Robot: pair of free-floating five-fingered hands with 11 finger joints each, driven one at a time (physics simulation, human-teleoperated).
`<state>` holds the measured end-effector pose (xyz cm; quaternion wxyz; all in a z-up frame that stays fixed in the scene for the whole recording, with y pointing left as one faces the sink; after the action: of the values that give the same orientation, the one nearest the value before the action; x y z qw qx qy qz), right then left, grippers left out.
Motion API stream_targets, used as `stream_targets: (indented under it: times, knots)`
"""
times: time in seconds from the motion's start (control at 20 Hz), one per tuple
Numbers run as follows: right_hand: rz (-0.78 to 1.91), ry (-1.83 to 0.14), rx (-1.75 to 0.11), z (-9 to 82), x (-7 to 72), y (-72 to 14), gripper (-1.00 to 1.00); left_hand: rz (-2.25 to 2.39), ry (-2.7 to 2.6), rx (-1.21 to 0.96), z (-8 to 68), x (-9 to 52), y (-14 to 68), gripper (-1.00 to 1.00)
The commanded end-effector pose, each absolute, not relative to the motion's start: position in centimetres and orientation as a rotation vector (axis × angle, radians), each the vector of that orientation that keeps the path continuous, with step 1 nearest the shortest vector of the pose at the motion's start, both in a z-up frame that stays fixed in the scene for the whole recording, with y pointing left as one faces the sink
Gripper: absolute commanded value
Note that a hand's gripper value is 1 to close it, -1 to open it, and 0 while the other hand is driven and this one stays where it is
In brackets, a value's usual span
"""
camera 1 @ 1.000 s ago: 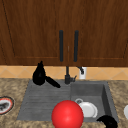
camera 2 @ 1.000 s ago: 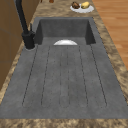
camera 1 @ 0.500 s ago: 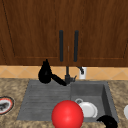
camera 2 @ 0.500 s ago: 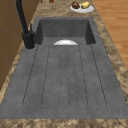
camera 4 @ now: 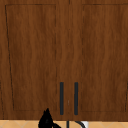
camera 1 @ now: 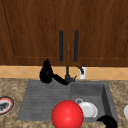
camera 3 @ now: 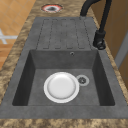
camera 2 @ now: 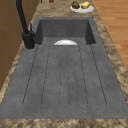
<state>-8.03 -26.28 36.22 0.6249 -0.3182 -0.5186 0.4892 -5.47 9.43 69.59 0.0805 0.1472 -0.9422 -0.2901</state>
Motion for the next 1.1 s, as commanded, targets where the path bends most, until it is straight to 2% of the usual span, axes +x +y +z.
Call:
stream_targets:
  times: [0.0,0.6,0.8,1.05]
  knots:
    - [1.123,-1.190,-0.730,36.2,-8.0,-26.3,0.00,-0.674,-2.853,0.520,69.6,-5.5,9.2,-1.00]
    - [1.123,-1.190,-0.730,36.2,-8.0,-26.3,0.00,-0.754,-2.850,0.574,70.3,-5.2,8.4,-1.00]
    - [1.123,-1.190,-0.730,36.2,-8.0,-26.3,0.00,-0.837,-2.834,0.454,70.0,-5.3,8.5,-1.00]
    - [1.123,-1.190,-0.730,36.2,-8.0,-26.3,0.00,-0.791,-2.838,0.477,70.8,-5.4,8.5,-1.00]
